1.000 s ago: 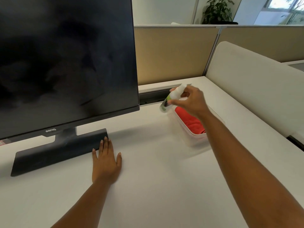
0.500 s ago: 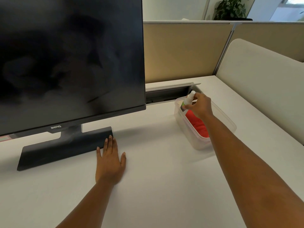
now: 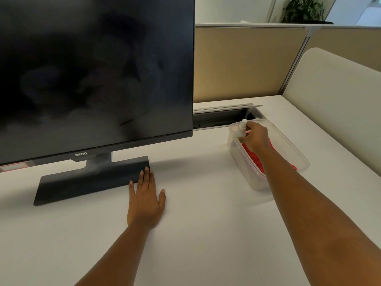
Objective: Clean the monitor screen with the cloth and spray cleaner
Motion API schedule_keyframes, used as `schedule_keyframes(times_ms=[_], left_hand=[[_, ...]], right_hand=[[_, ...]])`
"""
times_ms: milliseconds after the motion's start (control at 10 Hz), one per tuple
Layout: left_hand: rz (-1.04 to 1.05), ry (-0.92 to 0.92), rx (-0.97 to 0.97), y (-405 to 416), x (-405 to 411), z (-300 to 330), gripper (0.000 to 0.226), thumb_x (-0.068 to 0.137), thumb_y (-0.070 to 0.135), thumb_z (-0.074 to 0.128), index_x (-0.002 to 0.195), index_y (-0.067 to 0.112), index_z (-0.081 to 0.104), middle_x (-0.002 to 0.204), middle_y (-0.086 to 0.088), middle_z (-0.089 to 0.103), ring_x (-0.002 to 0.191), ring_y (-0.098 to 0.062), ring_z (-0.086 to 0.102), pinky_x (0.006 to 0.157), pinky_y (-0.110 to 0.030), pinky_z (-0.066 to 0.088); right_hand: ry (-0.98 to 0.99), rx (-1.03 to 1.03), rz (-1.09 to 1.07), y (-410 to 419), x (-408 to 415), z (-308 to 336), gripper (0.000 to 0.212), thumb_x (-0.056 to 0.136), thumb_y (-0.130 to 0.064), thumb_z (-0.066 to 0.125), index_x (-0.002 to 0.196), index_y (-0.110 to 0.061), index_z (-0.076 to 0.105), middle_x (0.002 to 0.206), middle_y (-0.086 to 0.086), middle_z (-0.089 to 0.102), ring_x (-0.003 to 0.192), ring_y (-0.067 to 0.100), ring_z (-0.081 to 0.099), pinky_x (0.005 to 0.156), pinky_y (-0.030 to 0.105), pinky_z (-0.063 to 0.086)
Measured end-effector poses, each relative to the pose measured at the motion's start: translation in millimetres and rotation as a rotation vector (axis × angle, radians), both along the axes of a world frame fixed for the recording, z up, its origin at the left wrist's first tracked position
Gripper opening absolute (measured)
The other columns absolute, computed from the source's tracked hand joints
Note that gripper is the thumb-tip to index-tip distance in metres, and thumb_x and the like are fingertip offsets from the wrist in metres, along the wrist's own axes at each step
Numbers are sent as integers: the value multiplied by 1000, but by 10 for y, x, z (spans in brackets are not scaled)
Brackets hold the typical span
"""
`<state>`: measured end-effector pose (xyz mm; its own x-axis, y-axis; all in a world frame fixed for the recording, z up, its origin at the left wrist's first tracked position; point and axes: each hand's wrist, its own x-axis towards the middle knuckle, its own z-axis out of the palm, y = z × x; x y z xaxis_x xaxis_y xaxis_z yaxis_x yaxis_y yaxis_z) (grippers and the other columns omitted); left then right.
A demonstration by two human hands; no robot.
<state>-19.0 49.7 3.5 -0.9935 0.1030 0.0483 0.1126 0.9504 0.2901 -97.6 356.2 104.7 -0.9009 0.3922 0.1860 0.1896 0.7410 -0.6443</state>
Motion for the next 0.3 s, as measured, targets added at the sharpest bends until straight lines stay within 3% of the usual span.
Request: schedule_keyframes(times_ms=[100,300], left_hand=[[-5,-11,1,-11,12,6,65,95,42,18,138,12,-21,155,-5,-15,142,-17,-15,114,-39,-13],[-14,38,-38,-26,33,-64,62,95,39,16,139,10,-19,155,-7,-13,142,-19,-13,114,-39,-11]], right_hand=[[-50,34,3,0,-25,-11,35,91,-27,54,116,-1,55,115,18,63,100,30,58,84,28,37],[-87,12,-7,-49,5,-61,51,88,-24,59,133,-9,41,128,15,56,113,33,55,97,39,43]])
